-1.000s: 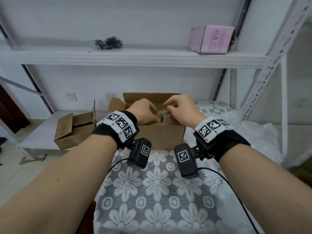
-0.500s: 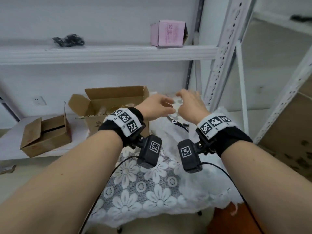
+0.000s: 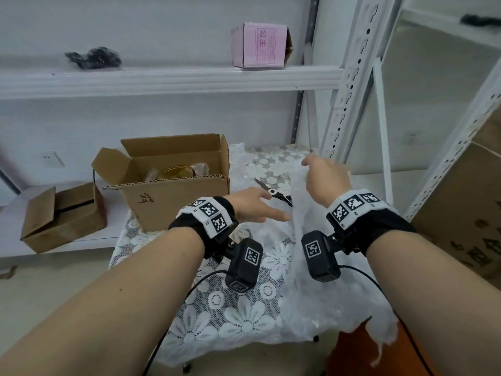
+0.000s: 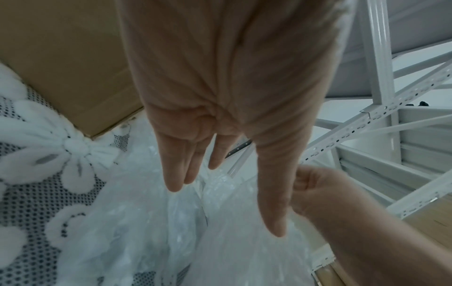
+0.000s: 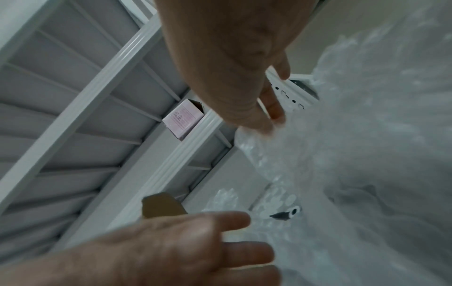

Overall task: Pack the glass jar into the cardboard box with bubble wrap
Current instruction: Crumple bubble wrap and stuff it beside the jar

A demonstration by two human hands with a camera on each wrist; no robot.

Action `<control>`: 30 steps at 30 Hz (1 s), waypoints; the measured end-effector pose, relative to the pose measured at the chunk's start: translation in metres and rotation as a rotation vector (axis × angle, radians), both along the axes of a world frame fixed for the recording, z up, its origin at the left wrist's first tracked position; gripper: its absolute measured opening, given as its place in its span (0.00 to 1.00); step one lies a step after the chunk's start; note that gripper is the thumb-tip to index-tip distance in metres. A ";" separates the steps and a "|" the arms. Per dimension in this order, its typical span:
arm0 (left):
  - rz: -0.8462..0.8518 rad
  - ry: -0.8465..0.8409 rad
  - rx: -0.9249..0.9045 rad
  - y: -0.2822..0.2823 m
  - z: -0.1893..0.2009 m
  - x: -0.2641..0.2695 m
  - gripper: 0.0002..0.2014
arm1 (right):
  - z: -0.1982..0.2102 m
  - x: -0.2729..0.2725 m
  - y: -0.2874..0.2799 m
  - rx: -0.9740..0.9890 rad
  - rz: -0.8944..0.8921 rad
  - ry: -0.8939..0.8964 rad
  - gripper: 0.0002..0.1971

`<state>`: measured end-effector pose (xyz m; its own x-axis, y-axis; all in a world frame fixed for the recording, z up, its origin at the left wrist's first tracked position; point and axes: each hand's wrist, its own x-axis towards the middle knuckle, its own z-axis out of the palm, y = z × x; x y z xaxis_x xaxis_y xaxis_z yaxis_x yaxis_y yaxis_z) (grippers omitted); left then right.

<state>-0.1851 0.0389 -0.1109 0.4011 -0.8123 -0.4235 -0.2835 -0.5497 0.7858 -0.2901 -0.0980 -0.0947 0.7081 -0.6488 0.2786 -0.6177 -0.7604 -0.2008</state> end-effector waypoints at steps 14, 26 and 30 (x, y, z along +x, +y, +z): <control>0.355 0.499 -0.382 0.007 0.008 -0.001 0.14 | 0.029 0.026 0.017 0.303 0.172 -0.690 0.27; 0.285 0.711 -0.528 0.051 0.024 0.025 0.17 | 0.011 0.022 -0.003 0.605 -0.289 -0.604 0.54; 0.214 0.691 -0.556 0.057 0.038 0.038 0.19 | 0.011 0.019 -0.007 1.037 -0.276 -0.735 0.44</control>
<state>-0.1476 0.0959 -0.0733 0.3697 -0.9084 -0.1952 0.4130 -0.0275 0.9103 -0.2709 -0.1046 -0.0833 0.4143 -0.8932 -0.1747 -0.2230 0.0865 -0.9710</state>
